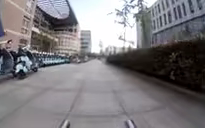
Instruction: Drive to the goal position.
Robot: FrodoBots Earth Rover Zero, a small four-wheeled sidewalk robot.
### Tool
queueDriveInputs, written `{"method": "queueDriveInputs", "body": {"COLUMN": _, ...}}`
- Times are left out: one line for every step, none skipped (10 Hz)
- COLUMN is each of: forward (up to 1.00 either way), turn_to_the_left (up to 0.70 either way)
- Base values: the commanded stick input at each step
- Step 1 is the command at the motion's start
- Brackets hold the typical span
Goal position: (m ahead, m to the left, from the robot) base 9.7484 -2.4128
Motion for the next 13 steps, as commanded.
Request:
{"method": "queueDriveInputs", "body": {"forward": 0.7, "turn_to_the_left": 0.0}}
{"method": "queueDriveInputs", "body": {"forward": 0.7, "turn_to_the_left": 0.0}}
{"method": "queueDriveInputs", "body": {"forward": 0.7, "turn_to_the_left": 0.0}}
{"method": "queueDriveInputs", "body": {"forward": 0.7, "turn_to_the_left": 0.0}}
{"method": "queueDriveInputs", "body": {"forward": 0.7, "turn_to_the_left": 0.0}}
{"method": "queueDriveInputs", "body": {"forward": 0.7, "turn_to_the_left": 0.0}}
{"method": "queueDriveInputs", "body": {"forward": 0.7, "turn_to_the_left": 0.0}}
{"method": "queueDriveInputs", "body": {"forward": 0.7, "turn_to_the_left": 0.0}}
{"method": "queueDriveInputs", "body": {"forward": 0.7, "turn_to_the_left": 0.0}}
{"method": "queueDriveInputs", "body": {"forward": 0.7, "turn_to_the_left": -0.1}}
{"method": "queueDriveInputs", "body": {"forward": 0.7, "turn_to_the_left": -0.14}}
{"method": "queueDriveInputs", "body": {"forward": 0.7, "turn_to_the_left": -0.14}}
{"method": "queueDriveInputs", "body": {"forward": 0.7, "turn_to_the_left": -0.14}}
